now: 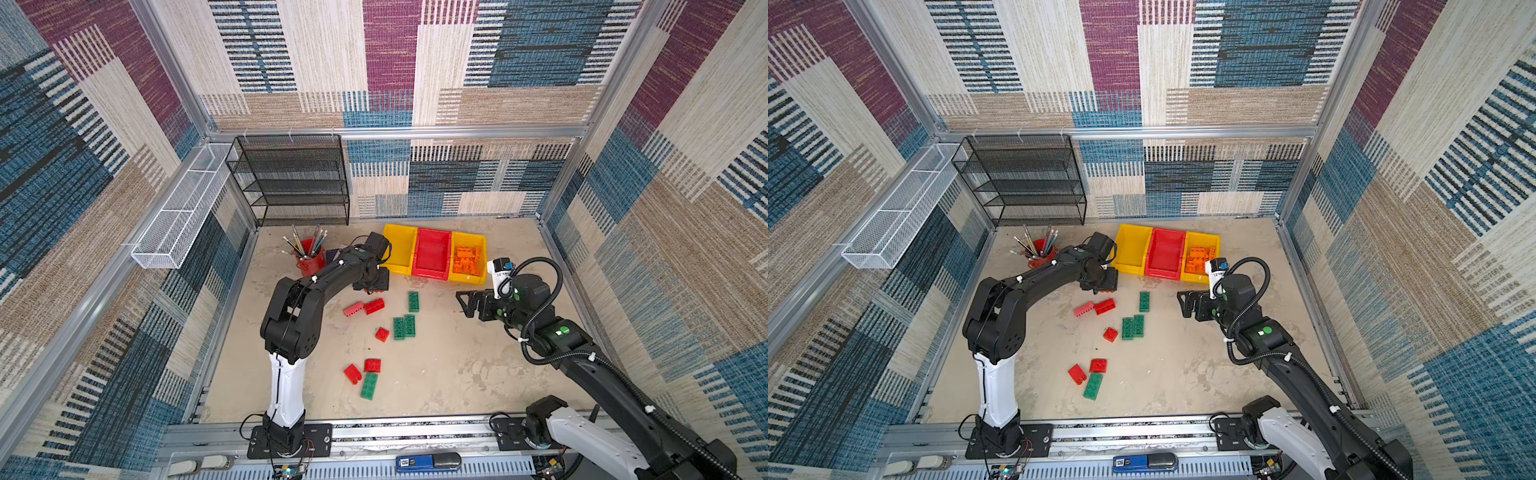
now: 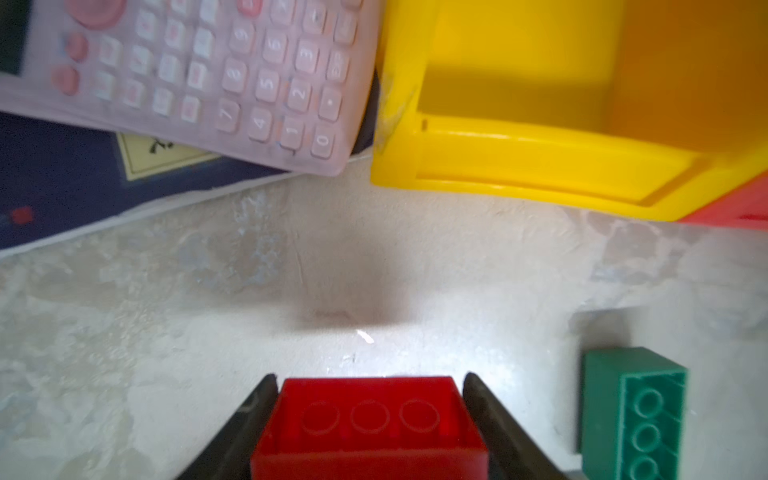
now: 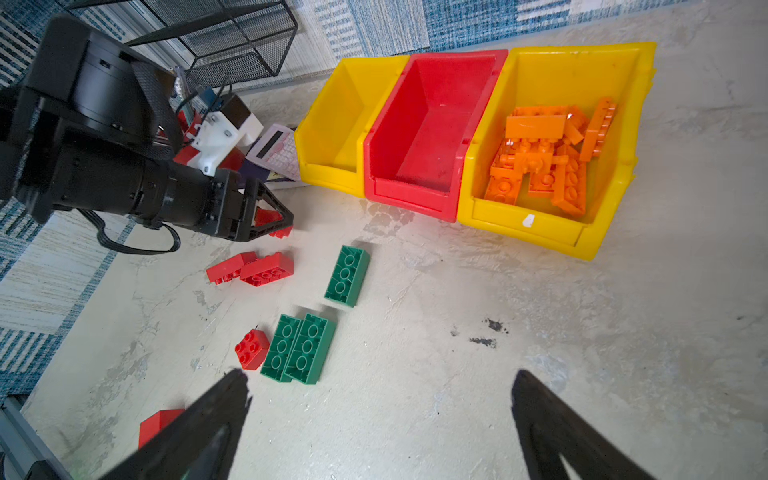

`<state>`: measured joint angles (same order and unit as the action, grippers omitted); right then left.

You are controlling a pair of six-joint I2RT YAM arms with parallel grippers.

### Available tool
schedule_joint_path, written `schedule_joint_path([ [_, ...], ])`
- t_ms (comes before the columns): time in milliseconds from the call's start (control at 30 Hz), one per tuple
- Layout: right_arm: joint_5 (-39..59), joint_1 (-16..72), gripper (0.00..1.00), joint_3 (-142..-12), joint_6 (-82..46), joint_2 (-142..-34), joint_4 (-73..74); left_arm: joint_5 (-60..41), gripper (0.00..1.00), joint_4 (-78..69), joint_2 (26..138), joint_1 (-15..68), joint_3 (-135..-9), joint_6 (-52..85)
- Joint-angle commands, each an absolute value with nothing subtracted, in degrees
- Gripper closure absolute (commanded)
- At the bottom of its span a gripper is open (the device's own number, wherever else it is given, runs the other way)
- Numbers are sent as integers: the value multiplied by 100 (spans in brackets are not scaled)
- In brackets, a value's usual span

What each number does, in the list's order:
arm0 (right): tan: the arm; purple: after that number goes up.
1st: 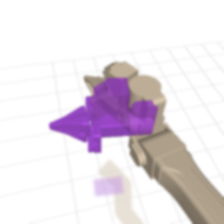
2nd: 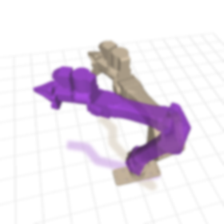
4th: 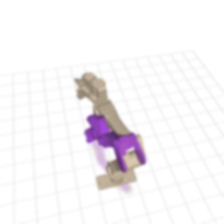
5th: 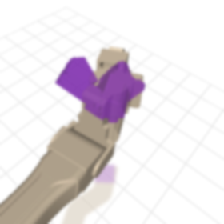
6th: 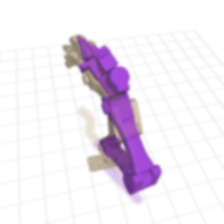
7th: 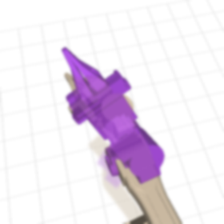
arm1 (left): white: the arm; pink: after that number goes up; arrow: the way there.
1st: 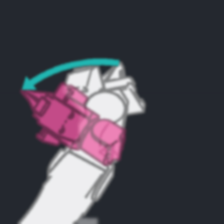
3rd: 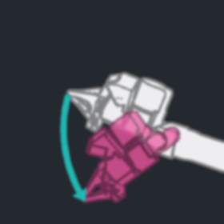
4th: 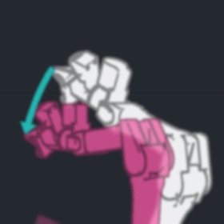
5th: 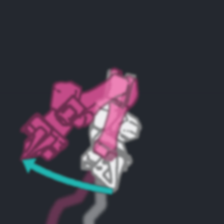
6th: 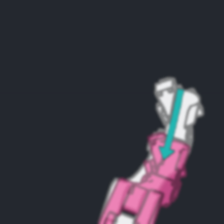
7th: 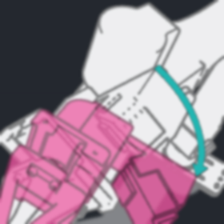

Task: Sort the legos into containers by color
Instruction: 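Carry the red brick with the left gripper into the far yellow bin and release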

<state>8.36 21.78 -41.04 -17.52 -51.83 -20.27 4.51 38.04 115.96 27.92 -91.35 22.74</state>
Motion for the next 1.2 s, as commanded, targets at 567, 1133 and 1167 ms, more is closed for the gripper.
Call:
schedule_joint_path([
  [567, 480, 2180, 0, -4440, -1876, -5297, -2145, 563, 48, 5139, 13957, 2829, -14012, 1631],
  [1133, 176, 2178, 0, -4903, -1947, -5817, -2406, 140, 29, 4133, 14759, 2805, -14752, 1539],
  [1167, 176, 2180, 0, -4921, -1954, -5827, -2408, 110, 28, 4095, 14740, 2811, -14750, 1559],
])
